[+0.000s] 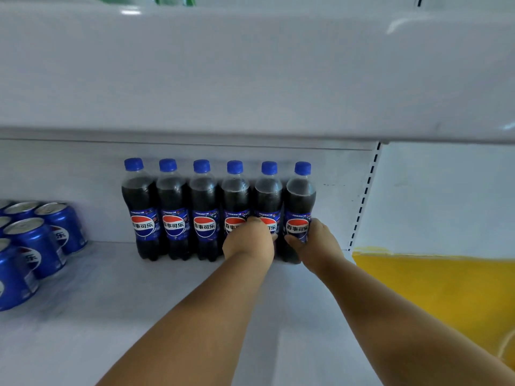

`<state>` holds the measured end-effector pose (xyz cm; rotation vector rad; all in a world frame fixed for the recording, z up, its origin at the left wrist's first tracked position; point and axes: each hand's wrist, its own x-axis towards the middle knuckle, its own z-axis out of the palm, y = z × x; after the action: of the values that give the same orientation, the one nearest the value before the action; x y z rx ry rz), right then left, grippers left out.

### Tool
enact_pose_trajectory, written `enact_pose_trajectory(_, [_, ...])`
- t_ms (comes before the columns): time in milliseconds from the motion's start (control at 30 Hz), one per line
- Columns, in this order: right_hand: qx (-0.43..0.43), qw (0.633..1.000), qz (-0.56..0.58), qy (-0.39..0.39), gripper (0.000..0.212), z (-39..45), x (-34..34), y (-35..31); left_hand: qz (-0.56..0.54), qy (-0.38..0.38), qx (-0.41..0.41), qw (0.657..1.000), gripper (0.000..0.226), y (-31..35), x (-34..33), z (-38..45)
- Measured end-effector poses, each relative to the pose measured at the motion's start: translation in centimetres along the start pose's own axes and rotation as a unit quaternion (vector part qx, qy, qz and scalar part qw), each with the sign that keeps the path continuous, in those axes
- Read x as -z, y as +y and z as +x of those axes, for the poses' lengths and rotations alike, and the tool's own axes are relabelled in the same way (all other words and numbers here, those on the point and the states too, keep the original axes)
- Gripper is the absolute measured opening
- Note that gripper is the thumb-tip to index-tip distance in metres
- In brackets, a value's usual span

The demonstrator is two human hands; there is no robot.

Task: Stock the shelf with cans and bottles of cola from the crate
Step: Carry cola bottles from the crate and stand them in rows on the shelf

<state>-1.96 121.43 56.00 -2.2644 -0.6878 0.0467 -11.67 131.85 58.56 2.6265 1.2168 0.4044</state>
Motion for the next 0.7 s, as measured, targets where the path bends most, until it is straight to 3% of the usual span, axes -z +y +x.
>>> enact_pose_trajectory(133, [-0.037,0.998,0.046,0.012,0.089,-2.5,1.3,0.3,0.004,-0.009,-0.007,1.0,0.044,0.1,1.1,-1.2])
enact_pose_trajectory(300, [-0.017,0.99,0.109,0.091,0.07,-8.6,3.7,2.9,-0.114,0.069,-0.073,0.988,0.033,2.2,1.7,-7.5])
enact_pose_trajectory(400, [-0.025,0.984,0.137,0.112,0.061,-12.9,6.6,5.5,-0.207,0.03,-0.129,0.969,0.026,4.9,0.8,-12.5])
enact_pose_trajectory(700, [-0.069,0.965,0.114,0.225,0.054,-28.1,22.7,16.0,-0.279,0.002,-0.346,0.896,0.028,17.3,-1.5,-27.2])
